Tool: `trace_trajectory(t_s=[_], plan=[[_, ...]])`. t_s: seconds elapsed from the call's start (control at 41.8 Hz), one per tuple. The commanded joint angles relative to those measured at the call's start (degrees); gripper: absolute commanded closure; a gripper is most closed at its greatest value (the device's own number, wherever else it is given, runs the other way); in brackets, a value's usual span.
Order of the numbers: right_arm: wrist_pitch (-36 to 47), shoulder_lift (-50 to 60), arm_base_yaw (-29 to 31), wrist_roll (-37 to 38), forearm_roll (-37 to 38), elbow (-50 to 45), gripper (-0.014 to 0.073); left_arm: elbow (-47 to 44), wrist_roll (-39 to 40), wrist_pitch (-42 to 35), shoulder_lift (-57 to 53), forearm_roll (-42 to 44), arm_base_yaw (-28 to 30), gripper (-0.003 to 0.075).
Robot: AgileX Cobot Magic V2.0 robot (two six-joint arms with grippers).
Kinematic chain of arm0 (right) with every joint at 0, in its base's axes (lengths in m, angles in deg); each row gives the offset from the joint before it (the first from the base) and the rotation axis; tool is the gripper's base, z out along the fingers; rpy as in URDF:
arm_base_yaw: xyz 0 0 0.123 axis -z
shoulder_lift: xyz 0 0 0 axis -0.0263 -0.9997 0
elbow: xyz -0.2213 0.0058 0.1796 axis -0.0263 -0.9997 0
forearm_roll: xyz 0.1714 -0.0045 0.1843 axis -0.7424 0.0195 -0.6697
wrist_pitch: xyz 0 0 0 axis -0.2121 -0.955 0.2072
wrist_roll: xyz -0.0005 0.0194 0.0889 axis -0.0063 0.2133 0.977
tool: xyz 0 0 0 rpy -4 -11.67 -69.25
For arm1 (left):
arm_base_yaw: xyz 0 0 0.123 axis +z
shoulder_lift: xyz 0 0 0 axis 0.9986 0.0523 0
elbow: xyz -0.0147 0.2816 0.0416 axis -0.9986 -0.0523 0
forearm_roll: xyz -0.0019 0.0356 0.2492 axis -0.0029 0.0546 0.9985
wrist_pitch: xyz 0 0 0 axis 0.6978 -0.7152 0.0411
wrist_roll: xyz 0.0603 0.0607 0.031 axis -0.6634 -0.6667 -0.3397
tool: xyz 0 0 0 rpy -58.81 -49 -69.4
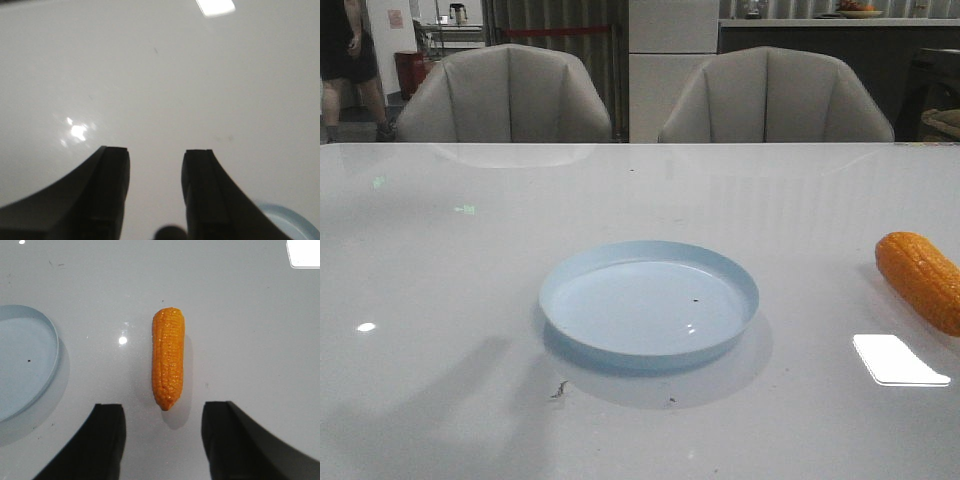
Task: Place corn on plate with both arms
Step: 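Raise the left gripper away from the plate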
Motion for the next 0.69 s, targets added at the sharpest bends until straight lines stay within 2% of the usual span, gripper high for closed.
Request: trace_trajectory(t_s=[0.0, 0.191, 0.454, 0.55, 0.669], plan=[[4.1, 0.2, 0.2, 0.0, -0.2, 1.7, 0.0135, -0.1, -0.3, -7.1, -8.3, 3.2, 2.5, 0.0386], [3.8, 0.1, 0.2, 0.0, -0.2, 1.7, 0.0135, -13.0, -3.4, -14.2, -18.8, 5.8, 7.4, 0.0386], [3.4, 0.1, 0.2, 0.0, -0.2, 1.7, 0.0133, -51.1, -3.4, -36.7, -38.0, 5.8, 10.1, 0.0386], [3.5, -0.3, 0.2, 0.0, 1.0, 1.9, 0.0132, -63.0, -3.4, -40.4, -44.7, 5.6, 10.1, 0.0386], [3.3, -2.9, 0.2, 0.0, 1.7, 2.9, 0.0095, -72.5, -3.4, -42.2, -51.7, 5.1, 10.1, 0.0386]])
